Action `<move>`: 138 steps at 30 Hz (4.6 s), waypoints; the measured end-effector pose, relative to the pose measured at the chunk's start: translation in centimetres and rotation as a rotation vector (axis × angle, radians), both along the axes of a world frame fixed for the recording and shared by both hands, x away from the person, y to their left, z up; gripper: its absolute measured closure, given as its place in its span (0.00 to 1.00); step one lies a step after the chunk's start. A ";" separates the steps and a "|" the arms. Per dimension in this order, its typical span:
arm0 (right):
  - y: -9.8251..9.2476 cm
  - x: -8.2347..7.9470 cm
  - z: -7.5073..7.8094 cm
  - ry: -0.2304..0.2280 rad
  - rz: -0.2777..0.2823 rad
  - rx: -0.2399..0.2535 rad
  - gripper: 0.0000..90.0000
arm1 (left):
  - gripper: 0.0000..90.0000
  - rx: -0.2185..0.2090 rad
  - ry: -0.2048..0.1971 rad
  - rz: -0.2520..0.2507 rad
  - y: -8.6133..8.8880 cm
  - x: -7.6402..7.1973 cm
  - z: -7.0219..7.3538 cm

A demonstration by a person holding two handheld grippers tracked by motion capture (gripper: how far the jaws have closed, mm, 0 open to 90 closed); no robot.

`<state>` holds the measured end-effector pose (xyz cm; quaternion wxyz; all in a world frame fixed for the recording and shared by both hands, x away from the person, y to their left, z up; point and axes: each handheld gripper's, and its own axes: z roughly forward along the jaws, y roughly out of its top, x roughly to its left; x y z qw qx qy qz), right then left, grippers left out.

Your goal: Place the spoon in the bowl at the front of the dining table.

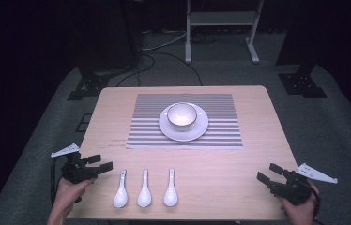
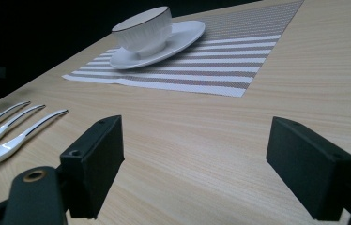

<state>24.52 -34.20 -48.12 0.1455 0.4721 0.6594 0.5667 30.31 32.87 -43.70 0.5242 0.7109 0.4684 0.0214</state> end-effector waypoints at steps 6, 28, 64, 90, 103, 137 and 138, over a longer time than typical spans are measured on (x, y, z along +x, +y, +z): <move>0.2 0.1 0.0 -0.002 0.006 -0.010 0.20 | 0.06 -0.026 0.057 -0.054 -0.3 0.0 -0.7; 0.3 0.0 0.3 -0.011 0.000 -0.005 0.21 | 0.14 -0.011 0.179 -0.094 -2.0 -0.3 -2.2; 0.7 -0.3 0.7 -0.032 0.003 -0.009 0.21 | 0.41 0.048 0.259 -0.055 -4.4 0.5 -3.6; 0.1 -0.5 0.9 -0.050 -0.016 0.035 0.21 | 0.85 0.463 0.199 -0.120 -8.2 0.8 -1.8; -0.1 -0.5 0.9 -0.052 -0.024 0.044 0.21 | 0.94 0.365 0.282 -0.144 -7.4 1.7 -1.7; -0.2 -0.5 0.8 -0.049 -0.031 0.048 0.21 | 0.94 0.167 0.257 -0.140 -7.5 4.0 2.9; -0.3 -0.5 0.8 -0.049 -0.031 0.049 0.21 | 0.95 0.165 0.256 -0.144 -7.6 4.2 3.1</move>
